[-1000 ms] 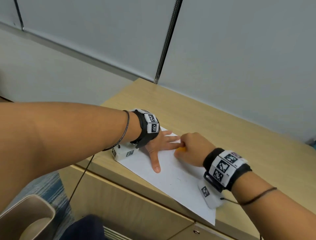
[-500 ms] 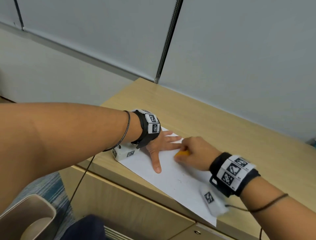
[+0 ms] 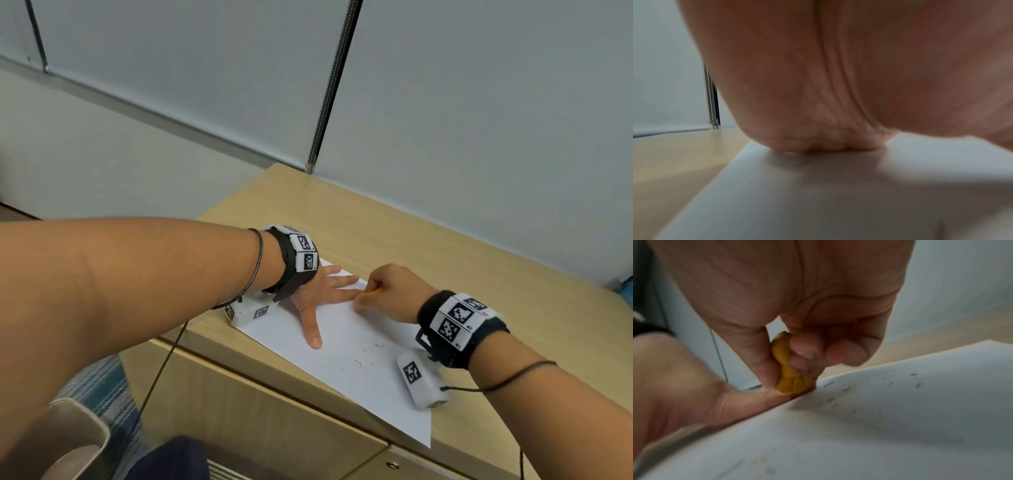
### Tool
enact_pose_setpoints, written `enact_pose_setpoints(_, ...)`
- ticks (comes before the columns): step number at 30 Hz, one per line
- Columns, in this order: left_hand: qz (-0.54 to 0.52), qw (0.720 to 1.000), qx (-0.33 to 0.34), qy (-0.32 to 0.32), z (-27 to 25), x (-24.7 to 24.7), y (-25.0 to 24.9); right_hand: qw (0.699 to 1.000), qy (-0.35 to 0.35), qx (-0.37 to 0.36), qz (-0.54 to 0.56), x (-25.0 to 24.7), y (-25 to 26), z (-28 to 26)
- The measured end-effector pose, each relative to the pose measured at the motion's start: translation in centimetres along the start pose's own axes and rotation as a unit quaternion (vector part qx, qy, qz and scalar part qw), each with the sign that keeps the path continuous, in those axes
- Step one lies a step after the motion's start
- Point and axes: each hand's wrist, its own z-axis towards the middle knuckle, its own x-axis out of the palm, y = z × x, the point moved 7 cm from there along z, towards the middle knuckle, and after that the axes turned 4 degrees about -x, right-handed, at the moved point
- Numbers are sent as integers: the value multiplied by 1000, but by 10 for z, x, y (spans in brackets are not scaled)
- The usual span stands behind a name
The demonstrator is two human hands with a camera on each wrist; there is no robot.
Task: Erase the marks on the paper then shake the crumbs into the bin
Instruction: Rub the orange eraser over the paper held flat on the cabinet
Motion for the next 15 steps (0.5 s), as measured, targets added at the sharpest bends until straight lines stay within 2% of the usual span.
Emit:
enact_pose_setpoints(3,-14,1000,2,5,2,2,1,982,21,48,183,5,-23,-1)
enact_pose_setpoints(8,-32,999,-6,21,0,0,4,947,32,58,315,13,-35,-8)
enact_pose_setpoints(11,-51,998,-5,30,-6,1,7,946,27,56,318,13,-36,-10)
enact_pose_setpoints(15,-54,998,19,37,-9,3,15,979,15,29,203,16,-34,-7)
